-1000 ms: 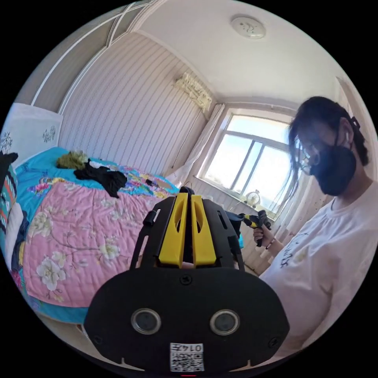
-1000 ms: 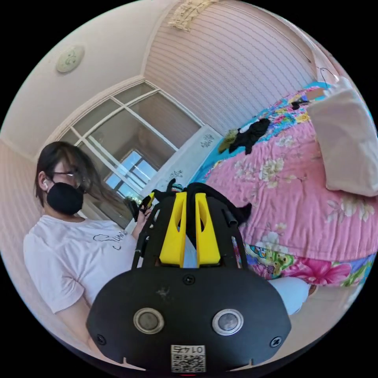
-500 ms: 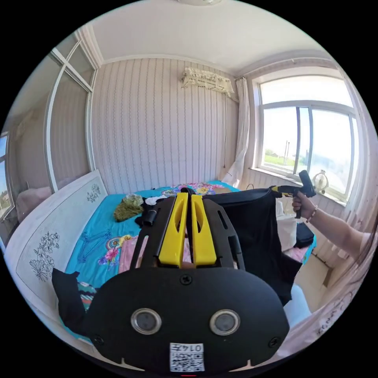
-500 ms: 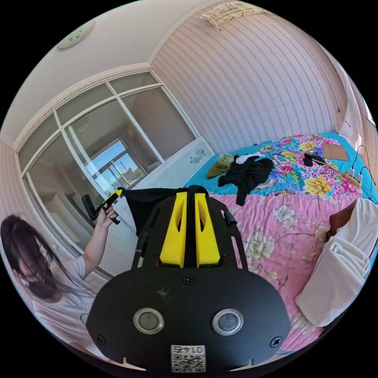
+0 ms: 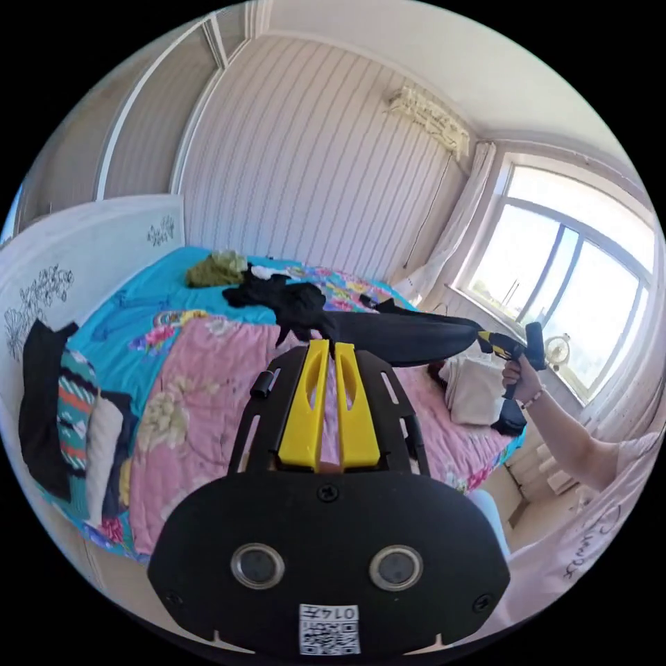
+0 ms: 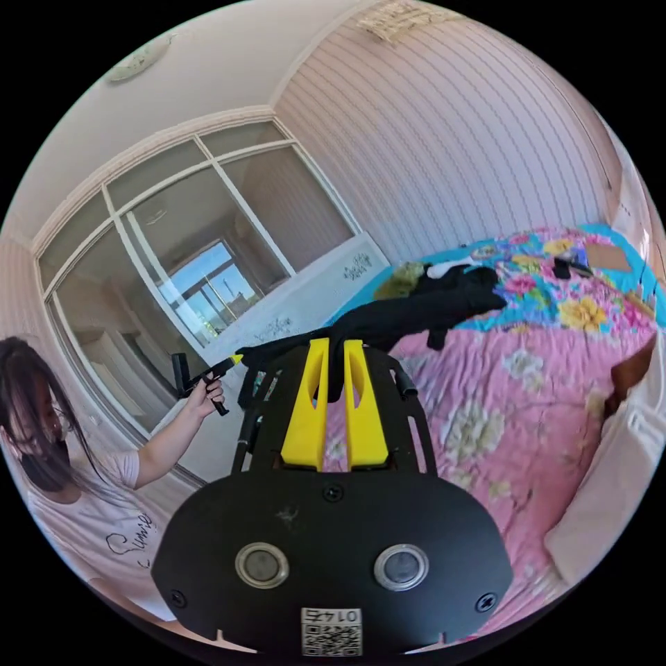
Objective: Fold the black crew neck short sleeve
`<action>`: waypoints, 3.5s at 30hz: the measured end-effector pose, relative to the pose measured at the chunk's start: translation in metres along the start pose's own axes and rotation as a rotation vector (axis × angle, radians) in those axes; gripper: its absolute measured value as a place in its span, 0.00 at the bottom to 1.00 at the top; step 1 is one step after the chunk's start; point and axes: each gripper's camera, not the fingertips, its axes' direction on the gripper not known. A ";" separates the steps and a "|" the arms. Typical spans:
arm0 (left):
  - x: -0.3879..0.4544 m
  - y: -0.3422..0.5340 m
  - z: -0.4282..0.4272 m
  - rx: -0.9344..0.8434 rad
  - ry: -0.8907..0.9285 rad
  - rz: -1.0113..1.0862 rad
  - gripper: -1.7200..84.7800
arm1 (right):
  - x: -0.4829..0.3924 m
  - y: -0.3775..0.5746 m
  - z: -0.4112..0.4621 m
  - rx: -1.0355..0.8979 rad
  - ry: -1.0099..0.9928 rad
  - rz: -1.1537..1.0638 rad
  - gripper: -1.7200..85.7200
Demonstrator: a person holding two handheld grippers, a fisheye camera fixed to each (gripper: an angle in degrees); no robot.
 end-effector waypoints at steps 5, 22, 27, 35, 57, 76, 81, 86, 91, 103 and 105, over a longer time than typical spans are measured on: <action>-0.043 0.117 0.062 -0.299 0.034 -0.127 0.01 | 0.087 0.131 0.061 -0.191 -0.015 0.316 0.04; -0.089 0.215 0.095 -0.522 0.011 -0.139 0.01 | 0.123 0.253 0.093 -0.465 0.071 0.516 0.04; -0.094 0.225 0.102 -0.552 -0.086 -0.118 0.01 | 0.116 0.259 0.100 -0.525 0.194 0.483 0.04; -0.103 0.230 0.126 -0.505 -0.109 -0.169 0.03 | 0.074 0.251 0.135 -0.447 0.311 0.374 0.10; -0.099 0.239 0.260 -0.720 -0.031 -0.122 0.06 | 0.093 0.270 0.176 -0.513 0.466 0.407 0.10; -0.080 0.250 0.288 -0.599 0.093 -0.239 0.01 | 0.118 0.312 0.158 -0.547 0.249 0.475 0.03; -0.057 0.239 0.303 -0.687 -0.023 -0.122 0.01 | 0.123 0.325 0.135 -0.431 0.296 0.462 0.05; -0.023 0.205 0.341 -0.680 -0.034 -0.037 0.01 | 0.127 0.314 0.110 -0.147 0.287 0.354 0.08; 0.046 0.127 0.434 -0.638 0.035 0.166 0.01 | 0.161 0.280 0.116 0.093 0.245 0.274 0.11; 0.202 -0.048 0.737 -0.560 0.197 0.394 0.12 | 0.277 0.188 0.195 0.054 0.162 0.215 0.12; 0.216 -0.064 0.780 -0.561 0.207 0.362 0.12 | 0.290 0.177 0.205 0.002 0.163 0.206 0.12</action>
